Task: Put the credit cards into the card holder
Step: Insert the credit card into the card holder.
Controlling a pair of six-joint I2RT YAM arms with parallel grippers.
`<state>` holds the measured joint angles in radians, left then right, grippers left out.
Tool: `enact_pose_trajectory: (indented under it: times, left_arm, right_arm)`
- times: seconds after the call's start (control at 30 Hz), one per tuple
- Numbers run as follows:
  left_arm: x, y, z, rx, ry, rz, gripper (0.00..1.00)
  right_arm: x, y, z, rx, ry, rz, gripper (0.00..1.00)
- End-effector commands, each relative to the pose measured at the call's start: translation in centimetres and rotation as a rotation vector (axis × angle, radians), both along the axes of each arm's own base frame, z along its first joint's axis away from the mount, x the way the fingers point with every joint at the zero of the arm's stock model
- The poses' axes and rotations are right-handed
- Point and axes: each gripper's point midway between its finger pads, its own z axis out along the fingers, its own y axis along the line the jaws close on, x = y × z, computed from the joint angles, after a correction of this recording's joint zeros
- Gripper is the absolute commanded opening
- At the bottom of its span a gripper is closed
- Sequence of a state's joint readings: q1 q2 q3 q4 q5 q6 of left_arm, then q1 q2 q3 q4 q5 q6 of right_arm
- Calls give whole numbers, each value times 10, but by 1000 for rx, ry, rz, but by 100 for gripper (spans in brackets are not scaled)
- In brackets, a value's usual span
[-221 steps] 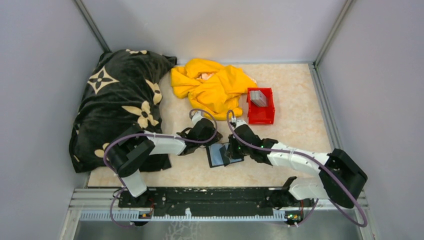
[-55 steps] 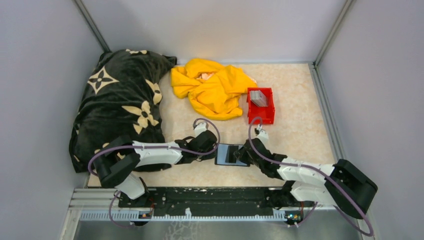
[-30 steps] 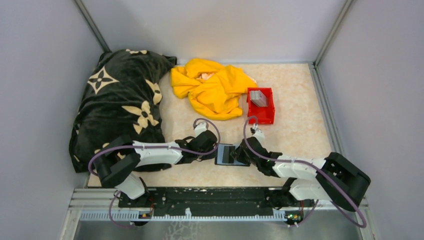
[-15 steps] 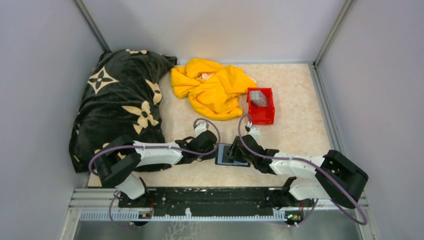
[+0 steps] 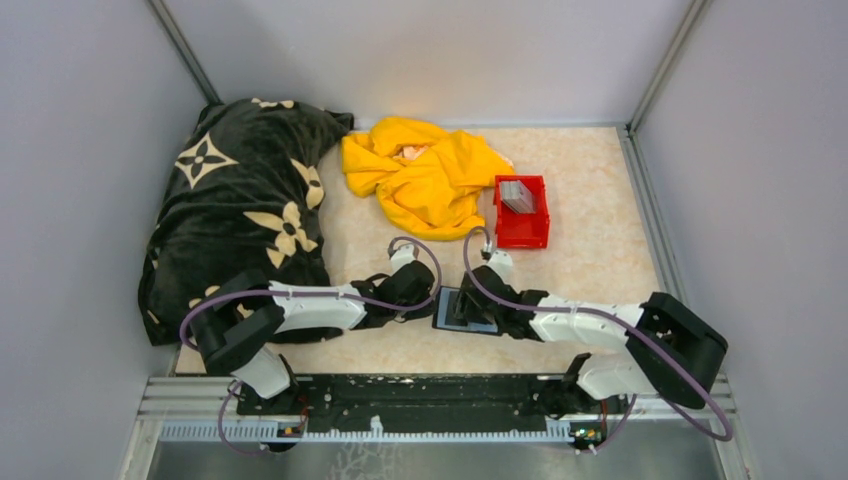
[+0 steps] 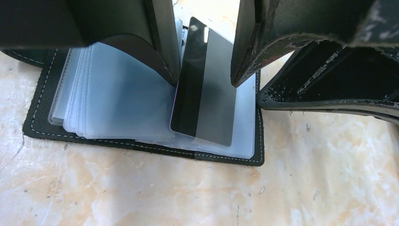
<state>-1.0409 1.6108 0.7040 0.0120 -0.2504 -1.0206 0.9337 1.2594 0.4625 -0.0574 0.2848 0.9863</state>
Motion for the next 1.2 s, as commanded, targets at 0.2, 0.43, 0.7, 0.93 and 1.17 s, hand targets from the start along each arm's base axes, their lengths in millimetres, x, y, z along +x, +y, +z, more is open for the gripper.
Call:
enact_pose_trajectory:
  times: [0.2,0.43,0.7,0.93,1.17]
  left_arm:
    - [-61,75,-72,312,223,-72,12]
    - [-61,76,-73,311,223,-74,12]
    - [-61,75,-72,312,223,-73,12]
    - [-62,77,-73,319,228,-70,12]
    - [-62,77,-74,319,230,-70,11]
  right_arm:
    - [-36,-38,-53,-338,187,80,44]
    - [-39,-50,-52,-387,191,66,44]
    - [-38,-59,-39,-410,166,57,44]
    - [-33,-57,-27,-388,133,49,44]
    - [-32,-57,-23,-377,124,45,44]
